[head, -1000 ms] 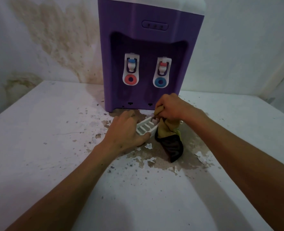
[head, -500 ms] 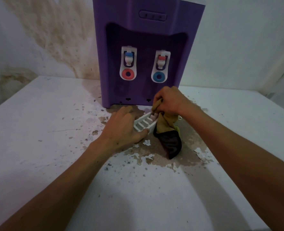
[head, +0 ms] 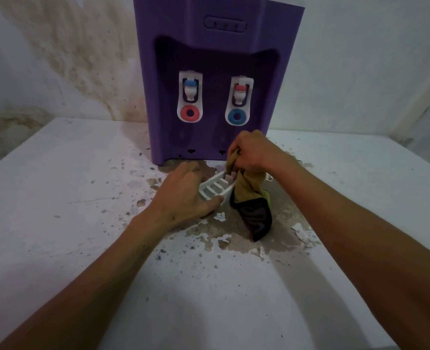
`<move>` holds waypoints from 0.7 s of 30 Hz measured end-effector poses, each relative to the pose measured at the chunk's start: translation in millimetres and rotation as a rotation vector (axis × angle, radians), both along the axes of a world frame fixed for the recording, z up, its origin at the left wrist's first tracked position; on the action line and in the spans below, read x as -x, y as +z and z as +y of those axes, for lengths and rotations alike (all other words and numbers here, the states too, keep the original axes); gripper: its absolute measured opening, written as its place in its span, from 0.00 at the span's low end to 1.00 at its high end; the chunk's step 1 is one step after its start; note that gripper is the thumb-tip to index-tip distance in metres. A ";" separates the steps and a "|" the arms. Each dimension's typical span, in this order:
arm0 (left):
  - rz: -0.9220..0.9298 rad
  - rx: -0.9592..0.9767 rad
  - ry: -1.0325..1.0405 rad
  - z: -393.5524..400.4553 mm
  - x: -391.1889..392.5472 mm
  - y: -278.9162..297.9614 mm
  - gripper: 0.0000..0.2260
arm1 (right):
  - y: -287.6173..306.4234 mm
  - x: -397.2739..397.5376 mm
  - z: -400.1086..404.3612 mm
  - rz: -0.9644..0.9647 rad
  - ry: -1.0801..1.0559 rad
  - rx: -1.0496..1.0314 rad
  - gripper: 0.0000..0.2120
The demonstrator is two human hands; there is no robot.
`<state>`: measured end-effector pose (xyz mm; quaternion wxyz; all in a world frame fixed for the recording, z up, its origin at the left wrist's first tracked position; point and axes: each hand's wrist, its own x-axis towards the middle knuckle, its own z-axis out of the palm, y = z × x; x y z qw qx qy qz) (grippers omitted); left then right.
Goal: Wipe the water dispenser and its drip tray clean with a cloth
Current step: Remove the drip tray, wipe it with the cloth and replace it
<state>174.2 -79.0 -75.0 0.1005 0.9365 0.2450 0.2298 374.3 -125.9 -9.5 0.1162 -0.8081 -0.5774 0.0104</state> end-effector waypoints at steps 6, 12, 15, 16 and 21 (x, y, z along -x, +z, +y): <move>-0.033 0.022 0.007 -5.0 -0.2 1.5 0.23 | -1.3 -0.8 -21.7 0.066 0.050 -0.050 0.11; -0.120 0.040 -0.048 -7.7 3.8 6.7 0.18 | -3.5 8.0 -28.9 -0.012 0.196 -0.038 0.17; -0.124 0.036 -0.056 -6.5 2.8 4.6 0.20 | -0.2 8.8 -33.6 0.016 0.244 -0.060 0.16; -0.115 0.045 -0.060 -5.0 2.4 4.1 0.23 | 1.1 11.6 -34.8 0.031 0.265 -0.065 0.16; -0.095 0.081 -0.060 -4.1 5.2 4.2 0.26 | 2.1 17.7 -33.9 0.076 0.299 -0.053 0.16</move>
